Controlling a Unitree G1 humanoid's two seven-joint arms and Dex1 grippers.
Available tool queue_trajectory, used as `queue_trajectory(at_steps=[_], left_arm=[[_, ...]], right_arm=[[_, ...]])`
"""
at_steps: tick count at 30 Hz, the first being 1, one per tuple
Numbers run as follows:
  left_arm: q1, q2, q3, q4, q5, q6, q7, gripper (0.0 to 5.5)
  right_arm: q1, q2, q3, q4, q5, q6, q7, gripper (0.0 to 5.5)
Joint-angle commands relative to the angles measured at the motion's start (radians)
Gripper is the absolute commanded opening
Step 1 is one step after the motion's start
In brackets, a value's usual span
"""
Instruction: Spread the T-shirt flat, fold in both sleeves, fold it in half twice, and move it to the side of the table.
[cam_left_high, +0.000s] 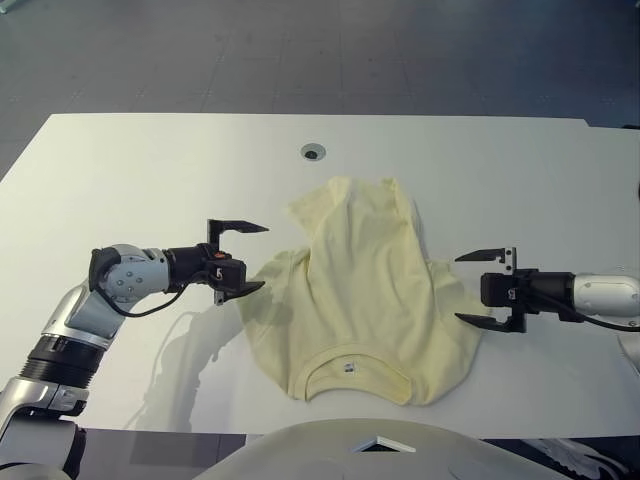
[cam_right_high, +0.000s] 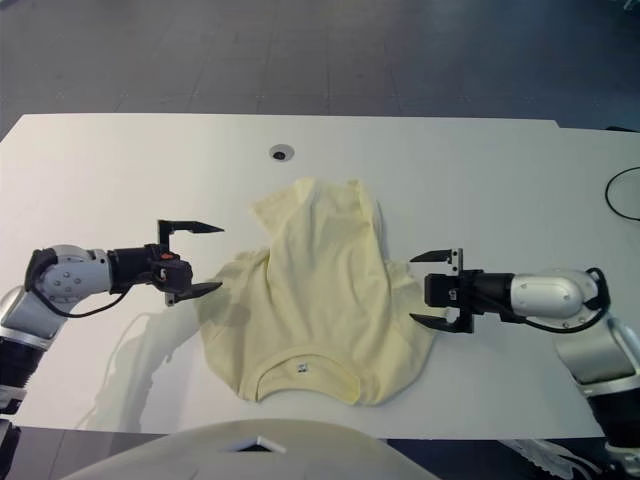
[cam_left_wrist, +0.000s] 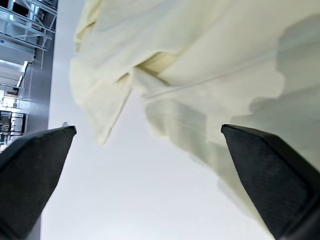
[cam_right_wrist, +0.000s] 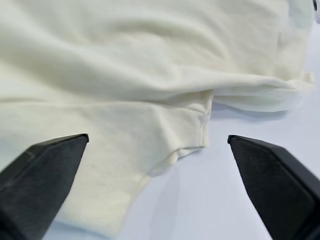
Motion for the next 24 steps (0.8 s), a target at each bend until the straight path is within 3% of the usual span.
queue_trajectory(at_steps=[1,12,19,24], left_arm=[[0.017,0.02,-0.006,0.027,0.007,-0.021,-0.011,5.4],[0.082,0.138,-0.003,0.111,0.131,-0.101,0.024,5.4],[0.279,0.245,0.005,-0.131,-0.078,0.014,-0.088,5.4],[0.248,0.228,0.036,-0.188,-0.145,0.069,-0.103,5.4]], right_arm=[[-0.038,0.018,0.053,0.065,-0.08,-0.036,-0.038,5.38],[0.111,-0.095,0.002,0.035,-0.076,-0.075,-0.015,5.38],[0.204,-0.115,-0.053,-0.075,-0.016,-0.031,0.005,5.38],[0.181,-0.094,-0.059,-0.086,0.008,-0.002,-0.002,5.38]])
